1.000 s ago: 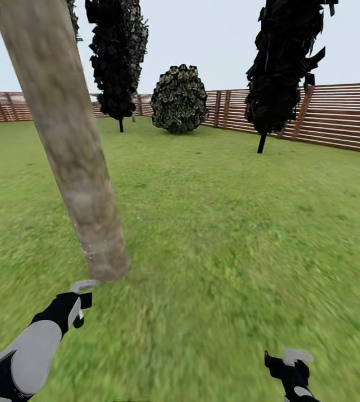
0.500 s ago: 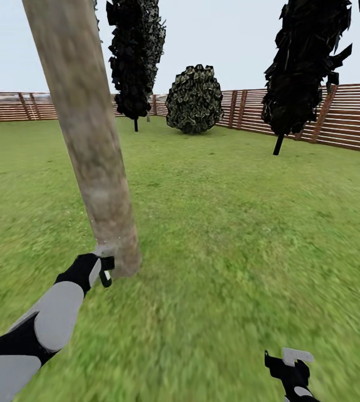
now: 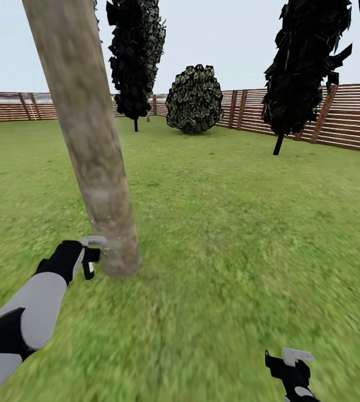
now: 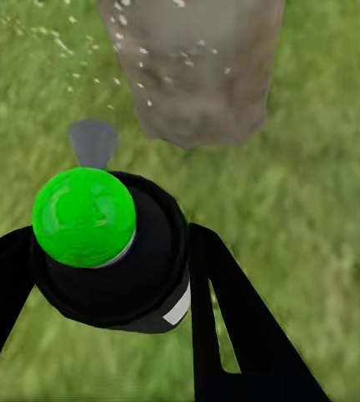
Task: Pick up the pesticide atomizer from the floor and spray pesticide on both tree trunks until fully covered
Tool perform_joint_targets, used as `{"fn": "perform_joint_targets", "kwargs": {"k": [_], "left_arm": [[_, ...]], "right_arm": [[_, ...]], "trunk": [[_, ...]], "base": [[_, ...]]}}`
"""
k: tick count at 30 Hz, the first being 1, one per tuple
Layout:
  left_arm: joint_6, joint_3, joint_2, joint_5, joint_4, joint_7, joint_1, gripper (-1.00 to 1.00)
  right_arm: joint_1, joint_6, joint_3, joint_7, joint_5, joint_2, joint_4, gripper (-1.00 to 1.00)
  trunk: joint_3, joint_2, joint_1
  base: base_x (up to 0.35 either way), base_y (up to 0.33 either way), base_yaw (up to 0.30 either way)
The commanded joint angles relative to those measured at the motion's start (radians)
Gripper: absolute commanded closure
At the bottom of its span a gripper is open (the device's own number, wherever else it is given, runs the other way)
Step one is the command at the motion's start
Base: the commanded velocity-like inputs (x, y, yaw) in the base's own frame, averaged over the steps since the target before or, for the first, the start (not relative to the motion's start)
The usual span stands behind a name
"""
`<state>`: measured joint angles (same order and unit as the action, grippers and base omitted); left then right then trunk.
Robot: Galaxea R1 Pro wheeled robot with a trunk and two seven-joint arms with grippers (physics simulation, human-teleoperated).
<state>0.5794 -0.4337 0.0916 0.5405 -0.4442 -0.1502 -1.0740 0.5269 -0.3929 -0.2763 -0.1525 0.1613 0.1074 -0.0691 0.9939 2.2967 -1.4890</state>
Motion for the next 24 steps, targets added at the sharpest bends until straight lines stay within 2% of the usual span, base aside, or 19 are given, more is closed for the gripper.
{"fn": "perform_joint_targets", "kwargs": {"k": [1, 2, 3, 4, 6, 7, 8, 10, 11, 14, 15, 18, 24], "left_arm": [[0.037, -0.005, 0.018, 0.006, -0.039, -0.013, -0.008, 1.00], [0.048, -0.005, 0.026, 0.006, -0.054, -0.019, -0.010, 1.00], [0.062, -0.003, 0.038, 0.007, -0.074, -0.057, -0.012, 1.00], [0.066, -0.002, 0.036, 0.009, -0.079, -0.083, -0.012, 1.00], [0.069, -0.002, 0.024, 0.010, -0.082, -0.107, -0.014, 1.00], [0.071, -0.001, 0.009, 0.010, -0.084, -0.112, -0.015, 1.00], [0.080, 0.004, -0.019, 0.010, -0.085, -0.116, -0.029, 1.00], [0.115, 0.007, -0.026, 0.008, -0.085, -0.118, -0.050, 1.00], [0.127, 0.007, -0.023, 0.008, -0.085, -0.118, -0.057, 1.00], [0.150, 0.009, 0.019, 0.008, -0.107, -0.120, -0.070, 1.00], [0.153, 0.009, 0.026, 0.010, -0.114, -0.120, -0.069, 1.00], [0.156, 0.010, 0.033, 0.015, -0.121, -0.119, -0.067, 1.00], [0.154, 0.013, 0.033, 0.017, -0.120, -0.114, -0.057, 1.00]], "right_arm": [[0.001, -0.003, -0.006, -0.004, 0.011, 0.000, 0.001, -1.00], [0.001, -0.003, -0.006, -0.004, 0.011, 0.000, 0.002, -1.00], [0.001, -0.003, -0.006, -0.004, 0.011, 0.000, 0.002, -1.00], [0.001, -0.003, -0.006, -0.004, 0.011, 0.000, 0.002, -1.00], [0.001, -0.003, -0.006, -0.004, 0.011, 0.000, 0.001, -1.00], [0.001, -0.003, -0.006, -0.004, 0.011, 0.000, 0.001, -1.00], [0.001, -0.003, -0.006, -0.004, 0.011, 0.000, 0.001, -1.00], [0.001, -0.003, -0.006, -0.004, 0.010, 0.000, 0.001, -1.00], [0.001, -0.003, -0.006, -0.004, 0.010, 0.000, 0.001, -1.00], [0.001, -0.003, -0.006, -0.004, 0.010, 0.000, 0.001, -1.00], [0.001, -0.003, -0.006, -0.003, 0.010, 0.000, 0.002, -1.00], [0.001, -0.003, -0.006, -0.004, 0.010, 0.000, 0.001, -1.00], [0.001, -0.003, -0.006, -0.004, 0.009, -0.001, 0.000, -1.00]], "trunk": [[0.001, 0.000, 0.000], [0.001, 0.000, 0.000], [0.001, 0.000, 0.000], [0.001, 0.000, 0.000], [0.001, 0.000, 0.000], [0.001, 0.000, 0.000], [0.001, 0.000, 0.000], [0.001, 0.000, 0.000], [0.001, 0.000, 0.000], [0.001, 0.000, 0.000], [0.001, 0.000, 0.000], [0.001, 0.000, 0.000], [0.001, 0.000, 0.000]], "base": [[0.000, 0.000, 0.000], [0.000, 0.000, 0.000], [0.000, 0.000, 0.000], [0.000, 0.000, 0.000], [0.000, 0.000, 0.000], [0.000, 0.000, 0.000], [0.000, 0.000, 0.000], [0.000, 0.000, 0.000], [0.000, 0.000, 0.000], [0.000, 0.000, 0.000], [0.000, 0.000, 0.000], [0.000, -0.069, 0.000], [0.008, -0.255, 0.011]]}}
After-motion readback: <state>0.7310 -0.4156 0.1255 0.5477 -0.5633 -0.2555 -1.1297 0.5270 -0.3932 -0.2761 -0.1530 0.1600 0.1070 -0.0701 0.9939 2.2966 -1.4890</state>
